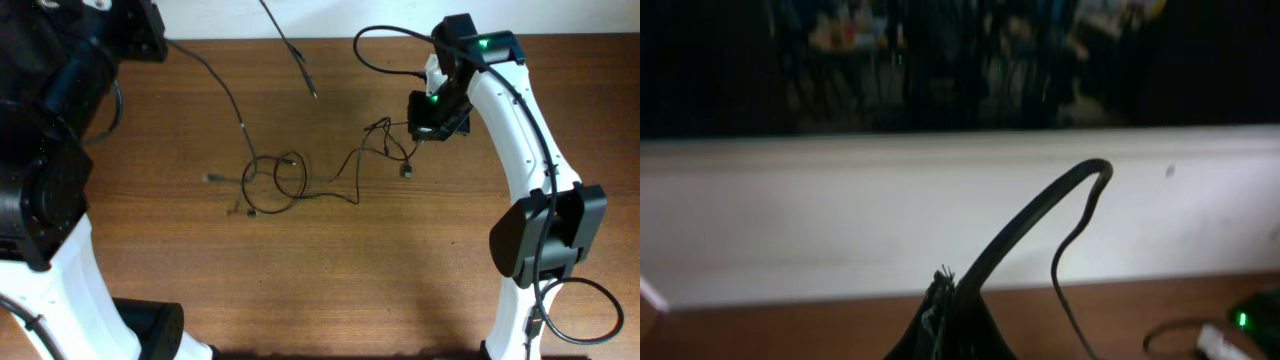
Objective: Untangle cables
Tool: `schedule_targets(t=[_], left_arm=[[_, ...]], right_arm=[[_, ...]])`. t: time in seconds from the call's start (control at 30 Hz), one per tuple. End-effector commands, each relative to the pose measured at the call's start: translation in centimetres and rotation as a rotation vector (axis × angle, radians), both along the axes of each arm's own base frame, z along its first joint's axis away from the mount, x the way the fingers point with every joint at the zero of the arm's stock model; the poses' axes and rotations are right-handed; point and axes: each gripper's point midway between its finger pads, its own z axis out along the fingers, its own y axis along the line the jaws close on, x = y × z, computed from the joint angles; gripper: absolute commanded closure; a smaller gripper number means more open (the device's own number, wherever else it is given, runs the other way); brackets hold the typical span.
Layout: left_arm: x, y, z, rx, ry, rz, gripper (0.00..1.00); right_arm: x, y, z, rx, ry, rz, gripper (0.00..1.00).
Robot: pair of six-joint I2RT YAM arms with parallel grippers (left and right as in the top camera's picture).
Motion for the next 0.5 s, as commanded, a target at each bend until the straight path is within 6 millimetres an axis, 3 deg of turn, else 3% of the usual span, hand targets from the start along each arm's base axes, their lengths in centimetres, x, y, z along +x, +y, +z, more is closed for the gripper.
schedule_targets(t=[0.0,0.27,0.37,0.47], left_arm=[[-0.2,0.3,2.0,-0.048,-0.074,0.011,1.0],[-0.9,0.8,9.8,-0.113,-0.39,0.026,1.0],[-2.1,2.5,13.4,-0.155,-0.546,0.115,1.0],[-2.7,3.3,14.7,-0.172,-0.607,0.156,1.0]], right_arm=[[0.2,-0.6,-0.6,-0.015,0.006,-0.003,0.96],[0.4,-0.5,-1.0,-0.014,0.003,-0.003,0.96],[0.0,-0.7,-2.4,-0.025,0.026,-0.003,0.96],[-0.6,-0.8,-4.4,-0.031,0.058,-0.003,0.96]])
